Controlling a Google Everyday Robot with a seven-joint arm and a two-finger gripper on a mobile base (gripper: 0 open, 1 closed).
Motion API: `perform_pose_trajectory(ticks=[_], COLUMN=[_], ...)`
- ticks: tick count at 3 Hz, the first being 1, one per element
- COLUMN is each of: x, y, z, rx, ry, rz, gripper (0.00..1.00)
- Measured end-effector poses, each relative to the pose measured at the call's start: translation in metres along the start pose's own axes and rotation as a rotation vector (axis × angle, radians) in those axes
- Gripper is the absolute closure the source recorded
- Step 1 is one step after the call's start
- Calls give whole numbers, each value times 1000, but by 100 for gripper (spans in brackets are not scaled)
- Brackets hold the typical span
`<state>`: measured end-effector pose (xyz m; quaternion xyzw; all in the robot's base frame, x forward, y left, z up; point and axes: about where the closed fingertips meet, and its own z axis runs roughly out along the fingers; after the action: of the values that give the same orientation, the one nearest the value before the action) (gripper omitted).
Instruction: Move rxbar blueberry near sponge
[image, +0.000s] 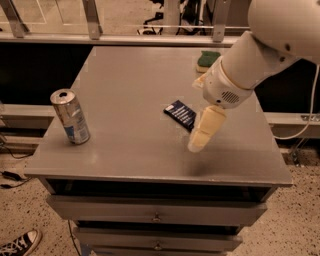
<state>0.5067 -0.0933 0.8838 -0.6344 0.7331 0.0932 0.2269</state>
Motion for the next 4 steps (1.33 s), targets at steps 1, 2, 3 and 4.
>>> perform_pose_trajectory(ticks=[1, 2, 3, 4], x=[-8, -6, 1, 5], y=[-18, -34, -46, -51], z=[18, 37, 56, 65], rx=[-10, -42, -68, -74], ry=[-30, -53, -69, -80], rz=[38, 99, 152, 172], gripper=[0, 0, 3, 26])
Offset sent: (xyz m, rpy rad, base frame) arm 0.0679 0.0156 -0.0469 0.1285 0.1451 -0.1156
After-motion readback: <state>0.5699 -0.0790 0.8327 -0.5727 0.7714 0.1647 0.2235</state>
